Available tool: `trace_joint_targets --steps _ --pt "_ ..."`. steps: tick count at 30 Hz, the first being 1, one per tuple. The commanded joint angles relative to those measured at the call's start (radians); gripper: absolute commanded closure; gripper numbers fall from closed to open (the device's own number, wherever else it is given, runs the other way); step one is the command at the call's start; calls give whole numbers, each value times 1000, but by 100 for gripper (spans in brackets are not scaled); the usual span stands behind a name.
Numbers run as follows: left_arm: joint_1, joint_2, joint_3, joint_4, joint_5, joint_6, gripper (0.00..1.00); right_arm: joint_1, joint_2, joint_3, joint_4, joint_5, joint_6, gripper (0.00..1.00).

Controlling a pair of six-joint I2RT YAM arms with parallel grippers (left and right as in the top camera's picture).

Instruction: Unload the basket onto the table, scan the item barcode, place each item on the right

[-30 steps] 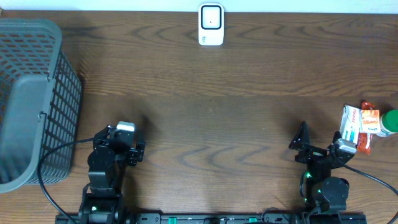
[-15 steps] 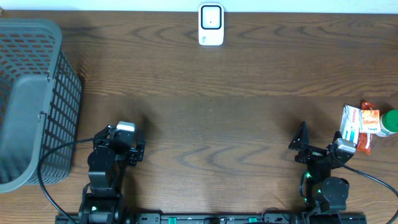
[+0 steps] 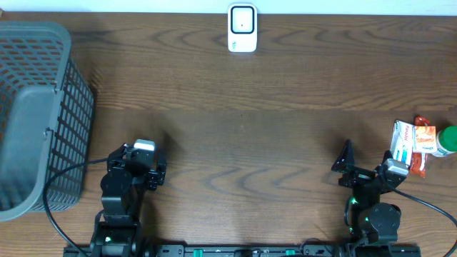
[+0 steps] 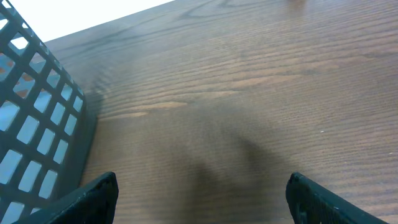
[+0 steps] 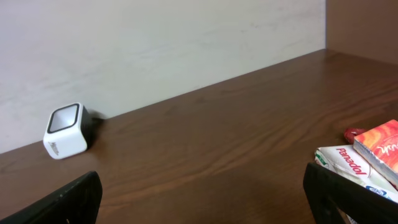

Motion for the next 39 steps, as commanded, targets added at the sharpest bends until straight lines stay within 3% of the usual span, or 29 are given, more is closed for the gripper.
trace_joint_targets --steps 1,6,10,22,31,39 --pt "-3 -5 2 4 -9 -9 13 8 -6 -3 -2 -7 -13 1" --pt "-3 -25 2 46 -1 -10 13 8 -6 -3 -2 -7 -13 1" --pt "-3 -82 2 204 41 -10 13 8 -6 -3 -2 -7 -13 1" --pt "-3 -301 -3 246 48 -13 13 8 -6 -3 -2 -7 -13 1" --pt "-3 -396 -56 308 5 -165 13 8 -6 -3 -2 -7 -13 1" --pt "-3 -412 -111 373 -82 -220 13 8 -6 -3 -2 -7 -13 1"
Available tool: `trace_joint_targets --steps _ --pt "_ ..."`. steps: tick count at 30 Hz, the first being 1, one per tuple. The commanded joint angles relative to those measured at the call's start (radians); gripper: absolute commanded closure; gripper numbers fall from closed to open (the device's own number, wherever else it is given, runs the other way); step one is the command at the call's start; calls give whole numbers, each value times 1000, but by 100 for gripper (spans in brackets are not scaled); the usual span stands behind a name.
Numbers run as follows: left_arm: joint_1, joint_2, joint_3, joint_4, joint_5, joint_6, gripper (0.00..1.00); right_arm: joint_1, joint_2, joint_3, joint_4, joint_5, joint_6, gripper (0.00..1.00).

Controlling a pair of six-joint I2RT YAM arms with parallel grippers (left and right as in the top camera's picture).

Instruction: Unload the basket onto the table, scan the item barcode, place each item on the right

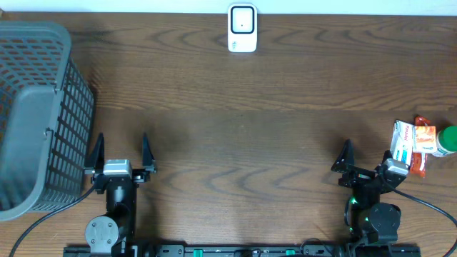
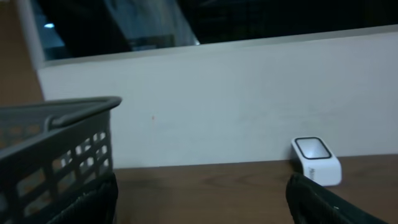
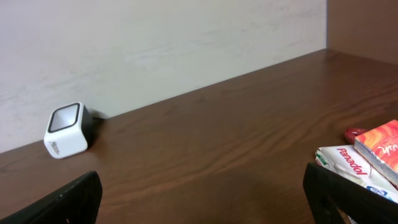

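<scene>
The white barcode scanner (image 1: 242,28) stands at the table's far edge, also seen as a small white box (image 2: 316,160) (image 3: 65,130). The items, a white Panadol box (image 1: 402,141) (image 3: 351,163), an orange pack (image 1: 424,139) (image 3: 380,146) and a green-capped bottle (image 1: 448,140), lie at the right edge. My left gripper (image 1: 120,151) (image 2: 199,205) stands open and level near the front left, holding nothing. My right gripper (image 1: 368,163) (image 3: 202,202) is open beside the items, its right finger close to the Panadol box.
A grey mesh basket (image 1: 36,114) (image 2: 56,155) fills the left side, right beside my left gripper. A pale wall (image 3: 155,43) runs behind the table's far edge. Brown wooden tabletop (image 1: 243,128) lies between the arms and the scanner.
My left arm has drawn back toward the front edge and levelled, so its camera now faces the wall, basket and scanner instead of the tabletop. The right arm and items have not moved.
</scene>
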Motion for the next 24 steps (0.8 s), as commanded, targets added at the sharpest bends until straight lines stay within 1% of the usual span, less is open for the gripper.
trace_joint_targets --steps 1,5,13,19,24 --pt "-3 -11 -33 10 -63 -58 13 8 -6 -3 -1 -5 -13 1" --pt "-3 -30 -78 10 -63 -58 13 8 -6 -3 -1 -5 -13 1" --pt "7 -57 -80 -148 -79 -52 13 8 -6 -3 -1 -5 -13 1" --pt "7 -57 -80 -356 -103 -53 13 8 -6 -3 -1 -5 -13 1" --pt "7 -57 -80 -352 -100 -45 13 8 -6 -3 -1 -5 -13 1"
